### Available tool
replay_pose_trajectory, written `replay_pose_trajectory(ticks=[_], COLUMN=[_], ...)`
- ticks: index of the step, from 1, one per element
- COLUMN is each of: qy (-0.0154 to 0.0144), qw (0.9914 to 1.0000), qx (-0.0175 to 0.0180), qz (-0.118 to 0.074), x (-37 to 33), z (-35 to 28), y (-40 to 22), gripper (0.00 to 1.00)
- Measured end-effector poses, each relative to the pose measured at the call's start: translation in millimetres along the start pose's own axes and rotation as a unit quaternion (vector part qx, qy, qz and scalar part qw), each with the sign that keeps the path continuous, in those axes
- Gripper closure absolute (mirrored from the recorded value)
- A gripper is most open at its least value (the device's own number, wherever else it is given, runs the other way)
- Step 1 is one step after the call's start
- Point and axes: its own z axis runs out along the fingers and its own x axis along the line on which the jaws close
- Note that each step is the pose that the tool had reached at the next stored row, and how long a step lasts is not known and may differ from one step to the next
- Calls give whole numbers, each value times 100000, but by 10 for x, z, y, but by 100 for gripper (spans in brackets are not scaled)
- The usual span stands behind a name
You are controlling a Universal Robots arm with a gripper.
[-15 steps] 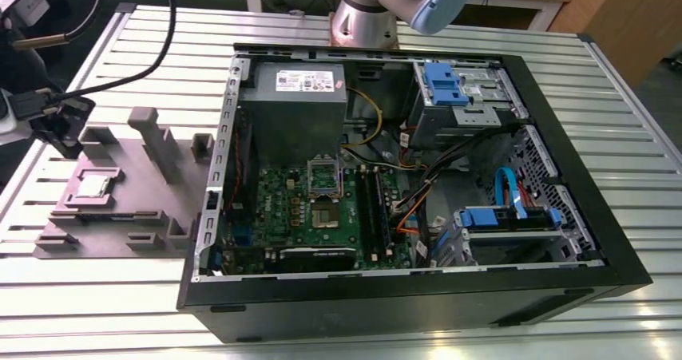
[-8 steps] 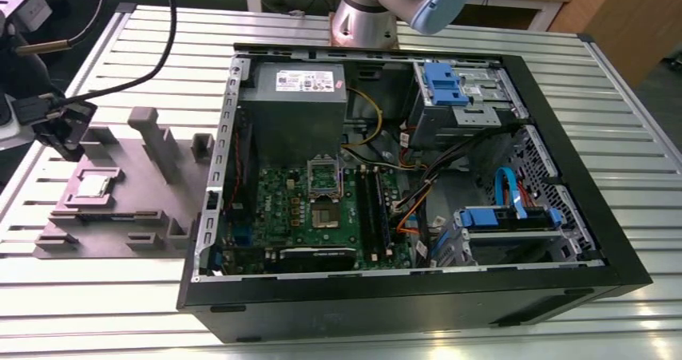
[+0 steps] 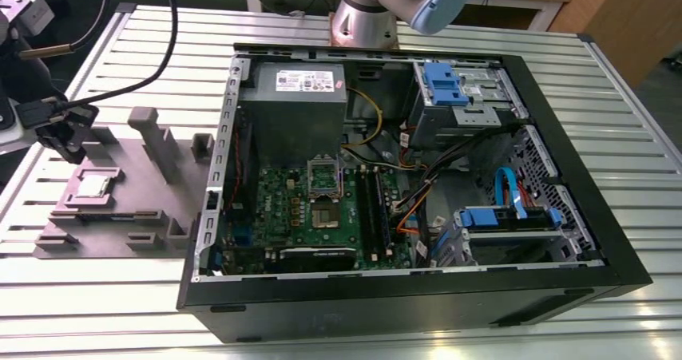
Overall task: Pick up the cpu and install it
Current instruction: 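Pick up the cpu and move it towards the insertion slot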
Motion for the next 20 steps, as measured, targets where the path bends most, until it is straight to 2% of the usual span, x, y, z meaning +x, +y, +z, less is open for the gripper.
replay_pose_trajectory(ticks=[20], qy=[-1], qw=[100000], qx=[0], qz=[2], x=[1], z=[50], y=[-2], gripper=[90])
